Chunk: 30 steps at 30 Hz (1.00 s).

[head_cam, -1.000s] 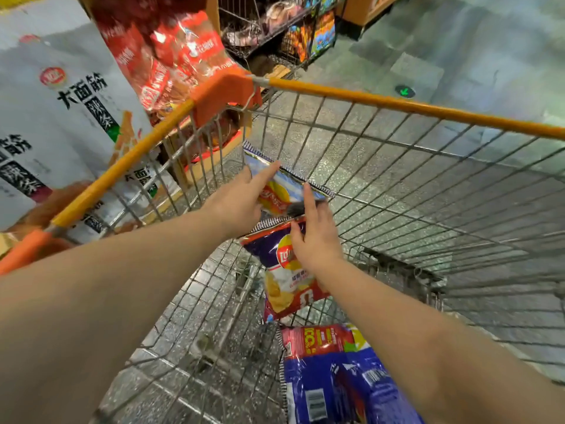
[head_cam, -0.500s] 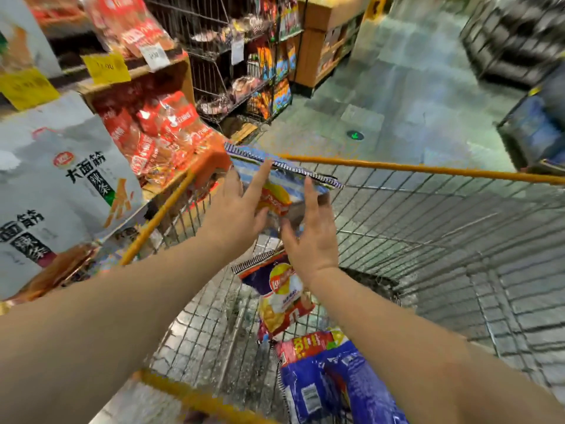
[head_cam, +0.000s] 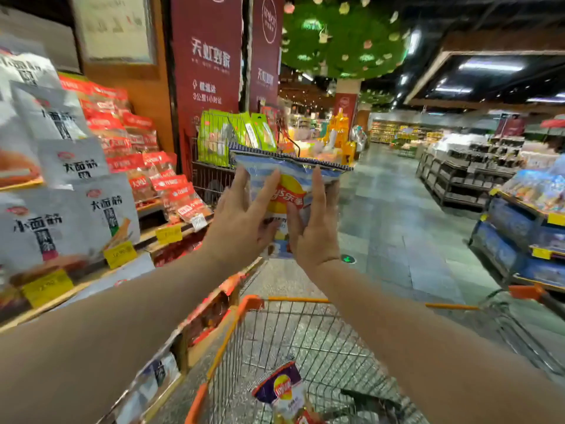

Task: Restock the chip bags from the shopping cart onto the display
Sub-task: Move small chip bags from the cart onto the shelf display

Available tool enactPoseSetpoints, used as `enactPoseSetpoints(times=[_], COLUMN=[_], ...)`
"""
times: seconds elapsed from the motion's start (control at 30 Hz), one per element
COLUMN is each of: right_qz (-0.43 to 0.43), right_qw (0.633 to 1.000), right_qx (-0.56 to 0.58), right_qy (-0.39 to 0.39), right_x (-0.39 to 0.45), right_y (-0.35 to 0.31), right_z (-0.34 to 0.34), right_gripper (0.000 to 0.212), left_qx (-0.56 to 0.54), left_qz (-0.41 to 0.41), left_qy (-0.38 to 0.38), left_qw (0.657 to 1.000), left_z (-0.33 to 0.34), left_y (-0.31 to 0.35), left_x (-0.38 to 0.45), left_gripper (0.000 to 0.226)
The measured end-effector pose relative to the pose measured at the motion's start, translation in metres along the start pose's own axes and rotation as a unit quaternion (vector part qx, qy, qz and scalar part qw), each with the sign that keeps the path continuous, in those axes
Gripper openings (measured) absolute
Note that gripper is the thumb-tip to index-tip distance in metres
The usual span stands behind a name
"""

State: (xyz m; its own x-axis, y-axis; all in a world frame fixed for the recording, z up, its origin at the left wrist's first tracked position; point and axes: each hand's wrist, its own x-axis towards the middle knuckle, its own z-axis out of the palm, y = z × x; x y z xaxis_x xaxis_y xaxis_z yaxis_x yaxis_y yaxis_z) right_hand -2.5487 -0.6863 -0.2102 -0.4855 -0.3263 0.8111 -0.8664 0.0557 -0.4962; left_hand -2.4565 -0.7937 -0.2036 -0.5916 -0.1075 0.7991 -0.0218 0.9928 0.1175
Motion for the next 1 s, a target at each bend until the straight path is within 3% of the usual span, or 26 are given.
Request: enactPoseSetpoints(times=[0.13, 0.4, 0.57, 0.83, 1.0], right_qz=[-0.045, -0.119, -0.154, -0.23, -0.235], right_qw=[0.997, 0.984, 0.971, 0.93, 0.901], right_qx=[0.067, 0.129, 0.183, 0.275, 0.342], right_qy=[0.0, 0.026, 0.001, -0.075, -0.128], right_x=[0.06, 0.136, 0.162, 0.144, 0.108], right_y=[-0.075, -0.196, -0.258, -0.37, -0.469], right_z=[-0.018, -0.021, -0.001, 0.072, 0.124], right_gripper=[0.054, 0.06, 0.059, 0.057, 0.055], left_qx=[0.013, 0.066, 0.129, 0.263, 0.306], left_qz=[0.067, 0.035, -0.008, -0.083, -0.231], left_qy=[0.08, 0.15, 0.171, 0.15, 0.178], left_qw=[0.994, 0.986, 0.977, 0.949, 0.906], left_z=[-0.077, -0.204, -0.28, -0.402, -0.492], left_y=[-0.002, 0.006, -0.005, -0.046, -0.046], left_x=[0.046, 0.099, 0.101, 0.034, -0.026], left_gripper=[0.068, 0.072, 0.076, 0.075, 0.084])
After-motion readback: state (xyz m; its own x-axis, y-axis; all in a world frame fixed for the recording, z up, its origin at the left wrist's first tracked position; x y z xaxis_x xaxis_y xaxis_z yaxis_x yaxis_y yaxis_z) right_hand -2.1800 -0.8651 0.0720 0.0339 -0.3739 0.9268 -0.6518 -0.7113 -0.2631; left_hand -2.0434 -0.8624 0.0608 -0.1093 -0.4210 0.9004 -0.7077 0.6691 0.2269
